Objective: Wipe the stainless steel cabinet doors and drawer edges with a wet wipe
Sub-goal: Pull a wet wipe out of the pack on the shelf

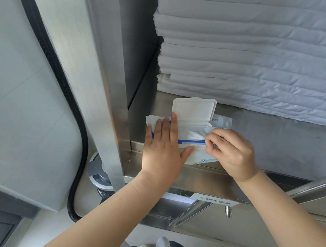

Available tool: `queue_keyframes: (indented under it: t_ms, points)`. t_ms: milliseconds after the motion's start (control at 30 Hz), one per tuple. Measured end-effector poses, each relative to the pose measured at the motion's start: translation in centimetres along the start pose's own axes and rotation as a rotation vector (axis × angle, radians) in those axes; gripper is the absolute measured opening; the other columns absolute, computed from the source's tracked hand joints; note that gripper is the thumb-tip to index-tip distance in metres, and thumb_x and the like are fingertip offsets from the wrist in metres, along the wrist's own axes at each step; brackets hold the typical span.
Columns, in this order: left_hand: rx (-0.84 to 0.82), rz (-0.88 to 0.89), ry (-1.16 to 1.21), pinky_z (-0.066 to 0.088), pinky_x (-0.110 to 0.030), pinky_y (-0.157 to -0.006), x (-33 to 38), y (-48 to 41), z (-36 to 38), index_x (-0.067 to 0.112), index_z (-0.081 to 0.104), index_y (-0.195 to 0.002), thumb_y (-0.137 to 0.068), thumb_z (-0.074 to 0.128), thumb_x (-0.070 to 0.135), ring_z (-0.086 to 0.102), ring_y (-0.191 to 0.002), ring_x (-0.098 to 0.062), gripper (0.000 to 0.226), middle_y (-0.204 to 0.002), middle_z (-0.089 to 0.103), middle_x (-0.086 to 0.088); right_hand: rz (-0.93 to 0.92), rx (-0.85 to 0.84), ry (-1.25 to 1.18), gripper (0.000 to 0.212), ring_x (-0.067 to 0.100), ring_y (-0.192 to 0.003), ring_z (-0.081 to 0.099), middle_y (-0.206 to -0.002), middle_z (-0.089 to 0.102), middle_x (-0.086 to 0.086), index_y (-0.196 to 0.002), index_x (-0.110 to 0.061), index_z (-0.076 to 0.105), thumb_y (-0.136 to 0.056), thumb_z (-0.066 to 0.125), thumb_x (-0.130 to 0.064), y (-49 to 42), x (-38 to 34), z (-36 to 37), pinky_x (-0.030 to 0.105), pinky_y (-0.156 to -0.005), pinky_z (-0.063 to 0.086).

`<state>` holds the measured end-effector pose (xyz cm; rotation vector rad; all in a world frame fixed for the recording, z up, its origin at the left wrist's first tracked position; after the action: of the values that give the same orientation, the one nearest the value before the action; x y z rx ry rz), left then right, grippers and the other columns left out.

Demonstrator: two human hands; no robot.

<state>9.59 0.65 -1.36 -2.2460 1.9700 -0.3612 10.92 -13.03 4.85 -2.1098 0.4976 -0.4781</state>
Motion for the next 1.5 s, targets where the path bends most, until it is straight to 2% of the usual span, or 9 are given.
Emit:
queue_keyframes:
  t_ms: [100, 267, 367, 467, 567, 833, 1233, 1400, 1500]
  points:
    - [0.041, 0.004, 0.033, 0.011, -0.044, -0.116, 0.1, 0.0, -0.6, 0.006, -0.006, -0.148, -0.092, 0.021, 0.064, 0.021, -0.142, -0.027, 0.084, -0.152, 0.028, -0.013, 0.059, -0.036, -0.069, 0.011, 0.019, -0.055, 0.060, -0.073, 0.067, 0.007, -0.072, -0.003, 0.071, -0.074, 0.066, 0.006, 0.0, 0.2, 0.2, 0.028, -0.050, 0.052]
    - [0.129, 0.020, 0.013, 0.026, -0.045, -0.113, 0.7, 0.5, -1.6, 0.001, 0.011, -0.148, -0.094, 0.034, 0.057, 0.029, -0.139, -0.030, 0.080, -0.154, 0.020, -0.018, 0.192, -0.213, -0.096, 0.018, 0.013, -0.067, 0.061, -0.086, 0.067, 0.002, -0.087, -0.009, 0.072, -0.085, 0.067, -0.026, -0.4, 1.2, 1.6, 0.022, -0.060, 0.051]
    - [0.287, 0.070, 0.017, 0.038, -0.047, -0.105, 1.4, 1.0, -2.8, 0.000, 0.034, -0.142, -0.088, 0.054, 0.043, 0.037, -0.134, -0.033, 0.072, -0.148, 0.034, -0.021, 0.154, -0.207, -0.037, 0.009, 0.015, -0.069, 0.061, -0.079, 0.066, 0.000, -0.080, -0.012, 0.072, -0.082, 0.072, -0.021, -0.6, 0.7, 1.6, 0.025, -0.056, 0.050]
    - [0.430, 0.128, -0.016, 0.041, -0.045, -0.101, 2.0, 1.6, -3.5, 0.005, 0.050, -0.133, -0.086, 0.056, 0.033, 0.040, -0.125, -0.032, 0.055, -0.137, 0.037, -0.016, 0.163, -0.175, -0.033, 0.006, 0.018, -0.067, 0.063, -0.076, 0.066, 0.000, -0.079, -0.013, 0.073, -0.084, 0.070, -0.015, -0.4, 0.5, 1.4, 0.029, -0.051, 0.050]
    - [0.434, 0.189, -0.003, 0.046, -0.039, -0.092, 2.5, 1.5, -3.4, 0.008, 0.058, -0.125, -0.086, 0.059, 0.026, 0.046, -0.117, -0.029, 0.043, -0.128, 0.045, -0.012, 0.181, -0.137, -0.036, 0.009, 0.016, -0.065, 0.061, -0.075, 0.066, 0.000, -0.077, -0.013, 0.074, -0.085, 0.070, -0.016, -0.1, 0.4, 1.3, 0.026, -0.051, 0.048]
    - [0.224, 0.099, 0.137, 0.047, -0.043, -0.097, 1.9, 0.8, -2.2, -0.006, 0.055, -0.125, -0.085, 0.068, 0.024, 0.053, -0.122, -0.031, 0.052, -0.132, 0.054, -0.018, 0.153, -0.080, -0.028, 0.013, 0.019, -0.064, 0.063, -0.075, 0.067, 0.005, -0.077, -0.009, 0.075, -0.085, 0.067, -0.015, 0.8, 0.0, 0.9, 0.027, -0.048, 0.048]
    - [0.239, 0.080, 0.151, 0.050, -0.042, -0.094, 1.6, 0.8, -2.2, -0.006, 0.059, -0.121, -0.082, 0.071, 0.026, 0.058, -0.116, -0.030, 0.052, -0.128, 0.058, -0.018, 0.195, -0.028, -0.109, 0.011, 0.019, -0.072, 0.055, -0.080, 0.065, 0.009, -0.077, 0.000, 0.072, -0.083, 0.068, -0.008, 2.2, 0.0, 0.6, 0.032, -0.056, 0.049]
    - [0.218, 0.077, 0.162, 0.049, -0.041, -0.095, 1.6, 0.7, -2.0, -0.008, 0.056, -0.124, -0.082, 0.070, 0.024, 0.056, -0.118, -0.029, 0.054, -0.129, 0.056, -0.017, 0.203, 0.003, -0.171, 0.009, 0.018, -0.076, 0.053, -0.094, 0.053, 0.000, -0.090, -0.010, 0.062, -0.084, 0.065, -0.005, 2.4, -0.1, 0.2, 0.031, -0.064, 0.048]
    - [0.206, 0.068, 0.163, 0.049, -0.041, -0.095, 1.6, 0.6, -2.0, -0.007, 0.056, -0.123, -0.084, 0.069, 0.025, 0.057, -0.117, -0.029, 0.053, -0.128, 0.057, -0.017, 0.224, -0.081, -0.114, 0.016, 0.018, -0.080, 0.055, -0.094, 0.057, 0.002, -0.083, -0.004, 0.069, -0.088, 0.064, -0.019, 2.2, -0.1, 0.5, 0.032, -0.066, 0.050]
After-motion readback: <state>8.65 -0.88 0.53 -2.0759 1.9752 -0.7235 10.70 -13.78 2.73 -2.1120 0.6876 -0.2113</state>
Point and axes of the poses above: each hand's wrist, its own y-axis away from the middle knuckle, its own z-axis out of the palm, x = y × z, the point moved 8 cm from there along -y, towards the middle knuckle
